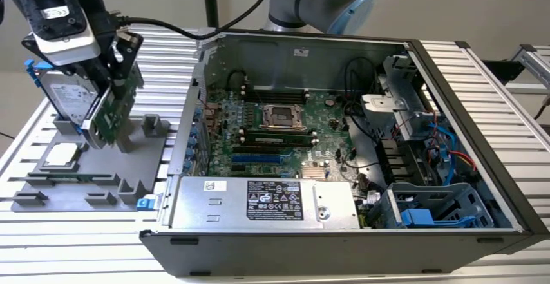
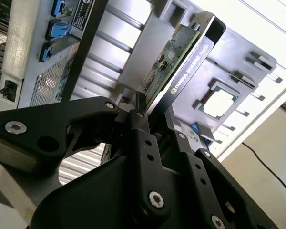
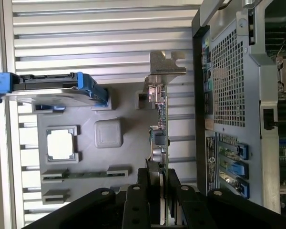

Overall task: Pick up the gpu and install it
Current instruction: 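Pick up the gpu and move the gpu toward the slot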

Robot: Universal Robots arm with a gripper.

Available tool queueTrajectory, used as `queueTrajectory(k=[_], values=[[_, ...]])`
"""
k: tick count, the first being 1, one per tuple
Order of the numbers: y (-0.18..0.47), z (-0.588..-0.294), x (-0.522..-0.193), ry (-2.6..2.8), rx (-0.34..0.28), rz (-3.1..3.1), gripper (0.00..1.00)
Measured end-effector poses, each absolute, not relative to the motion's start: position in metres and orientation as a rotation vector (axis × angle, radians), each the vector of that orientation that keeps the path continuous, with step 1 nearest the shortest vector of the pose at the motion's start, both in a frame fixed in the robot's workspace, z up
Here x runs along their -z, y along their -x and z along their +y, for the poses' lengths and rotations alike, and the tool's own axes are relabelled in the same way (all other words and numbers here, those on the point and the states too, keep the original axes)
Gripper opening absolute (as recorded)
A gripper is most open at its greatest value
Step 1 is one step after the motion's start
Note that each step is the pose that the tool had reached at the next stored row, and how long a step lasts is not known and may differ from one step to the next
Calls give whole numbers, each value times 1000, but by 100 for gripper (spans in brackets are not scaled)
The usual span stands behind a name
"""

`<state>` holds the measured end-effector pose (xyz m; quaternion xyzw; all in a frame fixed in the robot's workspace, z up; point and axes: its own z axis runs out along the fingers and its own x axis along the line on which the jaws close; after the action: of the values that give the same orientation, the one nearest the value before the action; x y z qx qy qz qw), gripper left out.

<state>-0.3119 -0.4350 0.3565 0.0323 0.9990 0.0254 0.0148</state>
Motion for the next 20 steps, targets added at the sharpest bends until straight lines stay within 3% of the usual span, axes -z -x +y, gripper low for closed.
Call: queueTrajectory(k=[20], values=[[312, -435, -383, -100, -79, 3109, 0]])
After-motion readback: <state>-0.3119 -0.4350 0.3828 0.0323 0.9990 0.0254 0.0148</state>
